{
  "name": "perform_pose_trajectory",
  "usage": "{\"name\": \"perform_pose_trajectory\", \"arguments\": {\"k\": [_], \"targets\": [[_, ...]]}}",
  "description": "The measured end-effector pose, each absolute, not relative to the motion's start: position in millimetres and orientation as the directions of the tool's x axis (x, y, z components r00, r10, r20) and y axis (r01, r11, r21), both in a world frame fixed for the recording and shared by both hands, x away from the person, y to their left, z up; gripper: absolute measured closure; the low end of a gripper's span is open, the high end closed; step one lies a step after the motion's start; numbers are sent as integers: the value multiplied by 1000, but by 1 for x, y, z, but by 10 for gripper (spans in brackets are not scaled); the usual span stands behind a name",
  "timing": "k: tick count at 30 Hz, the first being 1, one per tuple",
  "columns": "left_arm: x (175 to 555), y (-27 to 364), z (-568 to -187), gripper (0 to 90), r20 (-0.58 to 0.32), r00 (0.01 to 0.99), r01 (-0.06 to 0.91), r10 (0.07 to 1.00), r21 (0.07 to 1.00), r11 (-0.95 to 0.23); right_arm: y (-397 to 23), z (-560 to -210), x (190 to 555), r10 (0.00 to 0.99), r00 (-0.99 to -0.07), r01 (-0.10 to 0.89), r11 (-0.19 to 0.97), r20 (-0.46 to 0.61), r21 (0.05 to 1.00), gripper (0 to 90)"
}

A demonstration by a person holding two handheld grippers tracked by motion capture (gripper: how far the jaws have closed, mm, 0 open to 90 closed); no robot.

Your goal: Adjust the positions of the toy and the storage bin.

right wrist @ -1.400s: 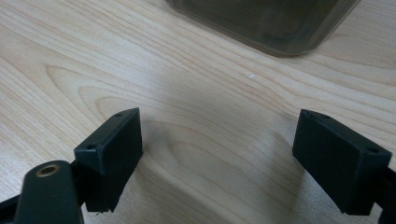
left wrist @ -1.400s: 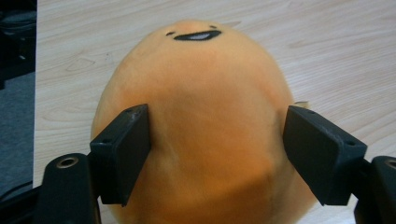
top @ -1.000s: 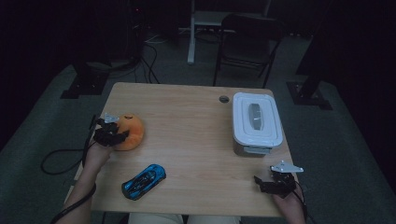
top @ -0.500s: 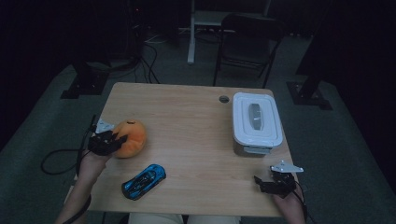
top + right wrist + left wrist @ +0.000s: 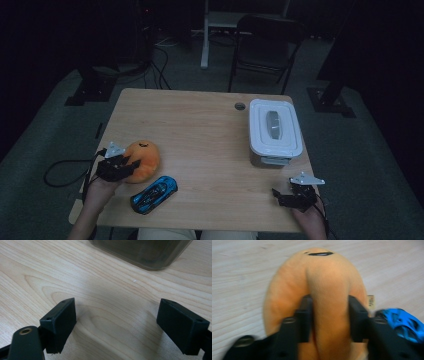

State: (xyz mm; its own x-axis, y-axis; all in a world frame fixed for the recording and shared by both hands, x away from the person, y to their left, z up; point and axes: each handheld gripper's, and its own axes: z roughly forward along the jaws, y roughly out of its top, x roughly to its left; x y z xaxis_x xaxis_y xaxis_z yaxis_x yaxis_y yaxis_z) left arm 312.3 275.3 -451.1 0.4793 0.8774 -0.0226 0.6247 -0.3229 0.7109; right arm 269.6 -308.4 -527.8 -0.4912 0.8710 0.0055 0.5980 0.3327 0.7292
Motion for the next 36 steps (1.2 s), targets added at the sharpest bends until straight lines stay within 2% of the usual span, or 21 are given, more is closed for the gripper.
{"name": "perform_pose_trajectory", "arguments": {"k": [4,7,8,11,13,16,24,29,36], "targets": [[308,278,-438,265,-47,505,613,862,723,-319,-308,-528,270,871,-491,598,333,6,729,151],[305,279,-430,188,-37,505,606,863,727,-323,-309,-528,270,872,-489,600,330,7,729,149],[304,278,-427,187,-29,501,598,865,734,-321,-309,-528,270,873,-488,600,330,7,729,146],[302,275,-422,103,-56,523,583,850,751,-310,-309,-528,270,874,-486,604,330,8,725,128],[303,272,-420,102,-66,536,583,842,750,-312,-309,-528,271,874,-486,606,325,13,726,128],[305,266,-418,35,-58,538,577,841,753,-317,-309,-528,271,880,-475,610,322,9,724,126],[310,249,-417,28,-44,553,548,832,771,-324,-311,-528,269,892,-452,618,297,20,728,127],[314,230,-418,46,-3,588,521,809,767,-376,-321,-526,267,905,-423,619,254,43,743,126],[325,198,-425,46,-4,626,511,780,758,-406,-332,-518,268,930,-366,614,237,6,753,126]]}}
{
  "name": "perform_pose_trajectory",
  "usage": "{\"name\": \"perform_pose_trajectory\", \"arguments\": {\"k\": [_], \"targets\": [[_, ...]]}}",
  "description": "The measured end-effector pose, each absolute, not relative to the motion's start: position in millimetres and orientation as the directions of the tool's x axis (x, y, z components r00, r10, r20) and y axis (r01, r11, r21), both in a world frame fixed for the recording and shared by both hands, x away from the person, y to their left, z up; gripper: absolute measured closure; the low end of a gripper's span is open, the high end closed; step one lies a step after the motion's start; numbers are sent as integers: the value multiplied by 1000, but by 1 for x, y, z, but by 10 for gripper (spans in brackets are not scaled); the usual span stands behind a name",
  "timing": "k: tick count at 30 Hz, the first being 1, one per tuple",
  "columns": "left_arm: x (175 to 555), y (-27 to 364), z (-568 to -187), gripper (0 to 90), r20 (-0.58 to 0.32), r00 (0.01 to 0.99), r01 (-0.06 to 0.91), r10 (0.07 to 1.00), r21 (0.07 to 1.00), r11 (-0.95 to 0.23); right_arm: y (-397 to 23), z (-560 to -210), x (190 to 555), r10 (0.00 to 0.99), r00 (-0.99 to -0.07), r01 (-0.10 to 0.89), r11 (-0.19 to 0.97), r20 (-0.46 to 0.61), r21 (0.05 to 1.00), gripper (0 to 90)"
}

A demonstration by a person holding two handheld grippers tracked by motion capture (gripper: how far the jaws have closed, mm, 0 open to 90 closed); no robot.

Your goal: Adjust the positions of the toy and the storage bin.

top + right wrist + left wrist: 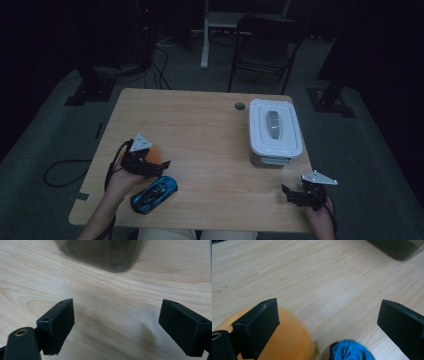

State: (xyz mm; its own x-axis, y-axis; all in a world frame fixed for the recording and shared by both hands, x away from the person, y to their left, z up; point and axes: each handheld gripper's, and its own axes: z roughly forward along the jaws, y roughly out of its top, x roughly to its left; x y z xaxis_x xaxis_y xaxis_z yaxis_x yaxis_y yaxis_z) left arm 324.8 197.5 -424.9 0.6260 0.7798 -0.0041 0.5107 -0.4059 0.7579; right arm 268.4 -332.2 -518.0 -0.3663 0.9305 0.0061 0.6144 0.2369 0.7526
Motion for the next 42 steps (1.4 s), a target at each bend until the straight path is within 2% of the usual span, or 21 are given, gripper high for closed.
{"name": "perform_pose_trajectory", "arguments": {"k": [12,26,29,35,42], "targets": [[342,140,-445,46,-34,698,496,715,743,-449,-351,-514,284,956,-290,624,229,-51,747,127],[376,72,-464,46,-32,749,490,662,699,-521,-376,-514,309,972,-230,644,186,-44,742,127],[383,60,-468,46,-77,752,504,654,707,-496,-379,-512,314,975,-219,642,170,-33,748,127],[400,40,-473,46,-68,742,507,667,708,-492,-383,-514,325,977,-210,650,174,-45,739,127],[424,18,-484,45,-101,736,522,669,714,-466,-386,-517,339,978,-205,655,163,-34,738,128]]}}
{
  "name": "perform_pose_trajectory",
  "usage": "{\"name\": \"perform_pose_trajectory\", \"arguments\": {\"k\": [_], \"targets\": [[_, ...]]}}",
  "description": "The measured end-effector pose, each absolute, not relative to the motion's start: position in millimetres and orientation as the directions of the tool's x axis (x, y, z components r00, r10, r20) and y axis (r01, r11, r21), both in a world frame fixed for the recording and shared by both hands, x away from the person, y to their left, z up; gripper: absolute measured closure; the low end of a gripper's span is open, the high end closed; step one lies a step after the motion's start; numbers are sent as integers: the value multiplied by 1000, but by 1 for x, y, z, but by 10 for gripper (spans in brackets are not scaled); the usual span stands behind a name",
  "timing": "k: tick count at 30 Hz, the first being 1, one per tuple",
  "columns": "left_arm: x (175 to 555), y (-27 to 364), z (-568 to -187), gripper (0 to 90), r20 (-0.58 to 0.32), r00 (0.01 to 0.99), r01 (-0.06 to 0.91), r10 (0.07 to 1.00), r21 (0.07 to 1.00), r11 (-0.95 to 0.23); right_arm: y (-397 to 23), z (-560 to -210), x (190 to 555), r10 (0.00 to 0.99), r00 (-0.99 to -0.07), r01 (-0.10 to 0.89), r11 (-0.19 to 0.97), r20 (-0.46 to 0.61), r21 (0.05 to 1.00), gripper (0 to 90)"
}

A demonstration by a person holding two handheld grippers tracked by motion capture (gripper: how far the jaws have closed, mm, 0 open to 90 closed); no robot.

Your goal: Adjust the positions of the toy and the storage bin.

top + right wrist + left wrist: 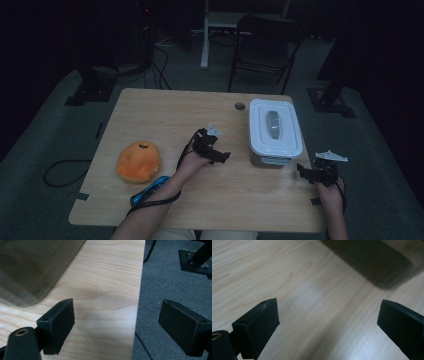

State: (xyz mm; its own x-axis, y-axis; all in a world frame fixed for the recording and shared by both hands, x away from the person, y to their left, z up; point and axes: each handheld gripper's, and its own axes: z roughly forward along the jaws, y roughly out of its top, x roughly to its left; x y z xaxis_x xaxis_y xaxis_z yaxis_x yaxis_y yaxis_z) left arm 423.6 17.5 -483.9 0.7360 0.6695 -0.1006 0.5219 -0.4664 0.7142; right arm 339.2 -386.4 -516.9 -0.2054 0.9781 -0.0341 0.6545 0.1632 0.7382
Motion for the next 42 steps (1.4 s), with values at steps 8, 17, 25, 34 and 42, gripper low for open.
{"name": "perform_pose_trajectory", "arguments": {"k": [8,17,25,34,42], "targets": [[447,-9,-490,45,-109,739,520,664,720,-459,-390,-515,353,981,-193,653,143,-19,743,129],[470,-31,-496,45,-97,739,526,666,701,-482,-391,-514,373,983,-182,646,135,-20,751,133],[483,-45,-491,44,-82,728,518,681,717,-467,-388,-507,396,984,-175,633,95,22,768,132],[487,-51,-489,44,-92,737,521,670,709,-475,-379,-507,405,979,-200,625,88,50,775,144],[484,-51,-487,44,-65,737,516,672,696,-499,-377,-508,403,966,-241,616,75,97,784,178]]}}
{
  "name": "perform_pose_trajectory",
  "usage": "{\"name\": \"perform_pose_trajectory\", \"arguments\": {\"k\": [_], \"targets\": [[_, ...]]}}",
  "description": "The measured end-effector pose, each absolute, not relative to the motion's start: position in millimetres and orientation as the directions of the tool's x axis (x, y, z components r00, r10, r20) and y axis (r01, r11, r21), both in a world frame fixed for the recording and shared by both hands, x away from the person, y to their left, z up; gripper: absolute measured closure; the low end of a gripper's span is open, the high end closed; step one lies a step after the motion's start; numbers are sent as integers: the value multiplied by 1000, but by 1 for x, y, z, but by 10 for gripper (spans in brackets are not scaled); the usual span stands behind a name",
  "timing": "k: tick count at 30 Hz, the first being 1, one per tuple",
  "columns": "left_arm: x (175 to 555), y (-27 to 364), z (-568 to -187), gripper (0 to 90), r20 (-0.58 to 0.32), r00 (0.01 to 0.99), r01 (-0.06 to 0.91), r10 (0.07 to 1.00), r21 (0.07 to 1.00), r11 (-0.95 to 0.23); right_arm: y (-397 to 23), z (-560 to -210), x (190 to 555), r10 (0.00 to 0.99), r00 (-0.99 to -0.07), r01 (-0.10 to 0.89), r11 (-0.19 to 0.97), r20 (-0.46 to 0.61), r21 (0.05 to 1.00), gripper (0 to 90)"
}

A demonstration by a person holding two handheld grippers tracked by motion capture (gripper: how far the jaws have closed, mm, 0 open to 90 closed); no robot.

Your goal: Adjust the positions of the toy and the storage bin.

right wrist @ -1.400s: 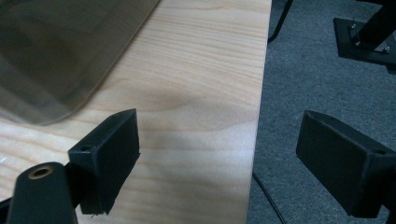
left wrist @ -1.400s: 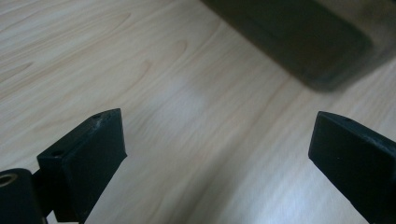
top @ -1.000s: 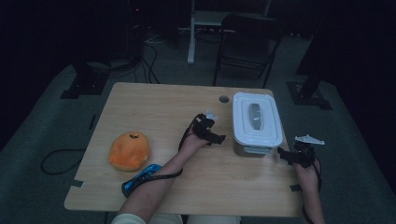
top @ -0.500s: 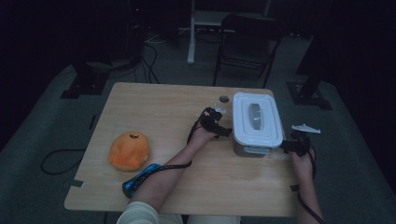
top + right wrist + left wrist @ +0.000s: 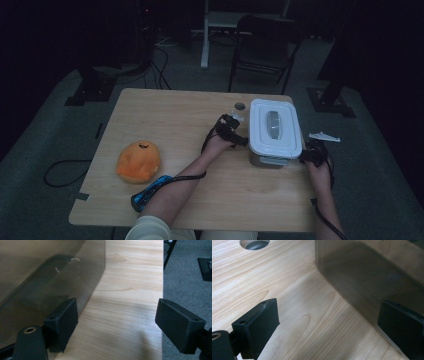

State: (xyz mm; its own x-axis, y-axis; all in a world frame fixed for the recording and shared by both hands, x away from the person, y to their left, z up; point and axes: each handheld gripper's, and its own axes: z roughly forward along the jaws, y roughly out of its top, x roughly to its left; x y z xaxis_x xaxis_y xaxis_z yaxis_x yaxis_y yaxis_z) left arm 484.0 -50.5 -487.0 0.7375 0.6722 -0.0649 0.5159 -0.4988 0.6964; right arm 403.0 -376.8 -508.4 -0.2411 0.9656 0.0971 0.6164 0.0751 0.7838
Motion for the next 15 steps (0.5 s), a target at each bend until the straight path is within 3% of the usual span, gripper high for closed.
{"name": "perform_pose_trajectory", "arguments": {"k": [15], "targets": [[476,-33,-482,45,-43,743,510,668,683,-523,-358,-506,406,957,-283,606,126,65,786,223]]}}
